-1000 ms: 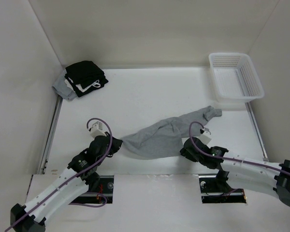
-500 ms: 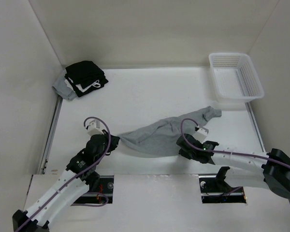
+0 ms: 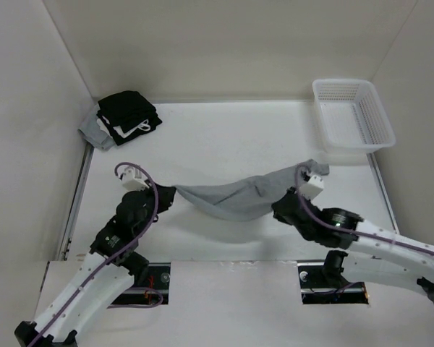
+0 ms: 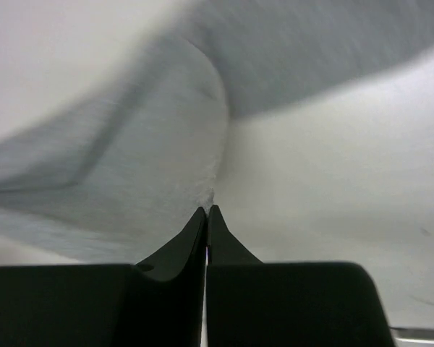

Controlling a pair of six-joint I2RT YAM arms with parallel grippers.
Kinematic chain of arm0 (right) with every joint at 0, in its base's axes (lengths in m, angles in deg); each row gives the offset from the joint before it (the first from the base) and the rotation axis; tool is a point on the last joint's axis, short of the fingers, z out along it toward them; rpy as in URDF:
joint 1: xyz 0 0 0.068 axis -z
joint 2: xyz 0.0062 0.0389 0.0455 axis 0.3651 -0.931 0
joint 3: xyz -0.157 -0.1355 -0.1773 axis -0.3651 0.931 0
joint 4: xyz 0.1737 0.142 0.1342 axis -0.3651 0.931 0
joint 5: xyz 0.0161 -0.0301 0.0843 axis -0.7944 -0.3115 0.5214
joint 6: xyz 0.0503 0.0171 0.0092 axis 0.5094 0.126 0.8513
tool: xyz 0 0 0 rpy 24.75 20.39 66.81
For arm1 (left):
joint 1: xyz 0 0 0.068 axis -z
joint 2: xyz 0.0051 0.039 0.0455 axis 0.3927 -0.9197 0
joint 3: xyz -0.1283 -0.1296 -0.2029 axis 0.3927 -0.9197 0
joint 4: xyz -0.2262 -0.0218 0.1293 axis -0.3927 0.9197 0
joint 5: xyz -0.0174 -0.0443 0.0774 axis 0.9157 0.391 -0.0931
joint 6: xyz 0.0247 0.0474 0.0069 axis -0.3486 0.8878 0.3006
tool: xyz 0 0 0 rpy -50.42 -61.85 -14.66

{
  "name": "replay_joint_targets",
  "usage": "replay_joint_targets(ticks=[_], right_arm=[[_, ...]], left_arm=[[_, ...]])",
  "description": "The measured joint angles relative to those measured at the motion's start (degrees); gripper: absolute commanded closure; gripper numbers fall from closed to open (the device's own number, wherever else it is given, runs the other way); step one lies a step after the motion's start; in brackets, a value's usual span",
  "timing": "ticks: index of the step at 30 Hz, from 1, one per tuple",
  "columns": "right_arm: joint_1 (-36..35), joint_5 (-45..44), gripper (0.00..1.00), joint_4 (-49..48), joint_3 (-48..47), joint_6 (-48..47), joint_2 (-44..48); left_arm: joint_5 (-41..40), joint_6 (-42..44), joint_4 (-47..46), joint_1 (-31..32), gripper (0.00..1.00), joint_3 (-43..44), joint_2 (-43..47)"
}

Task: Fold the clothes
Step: Flatten the tank top out

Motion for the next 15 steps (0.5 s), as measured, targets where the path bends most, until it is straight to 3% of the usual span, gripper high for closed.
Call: replay_joint_targets(ticks=[4,9,12,15], right_arm=[[-6.2,-10.4,1.0,5.1,-19.6,-8.7,4.3],[-17.5,-24.3,1.0,4.5,-47.6,-28.2,2.1],[-19.6,-28.2,0.98,-5.4,-59.4,-47.3,-0.4],[-20.0,-28.2,0.97,-18.3,-60.5,-64.1,-1.6]], left_arm=[[-2.6,3.0,-2.4,-0.3,0.97,14.3,0.2],[-6.2,6.9,-7.7,-0.7,0.97,34.6,-0.1],[-6.6,7.9,-10.8,-1.4,0.96,41.5,-0.4],[-6.5,8.9,-13.5,-2.5,0.96,46.4,-1.6]])
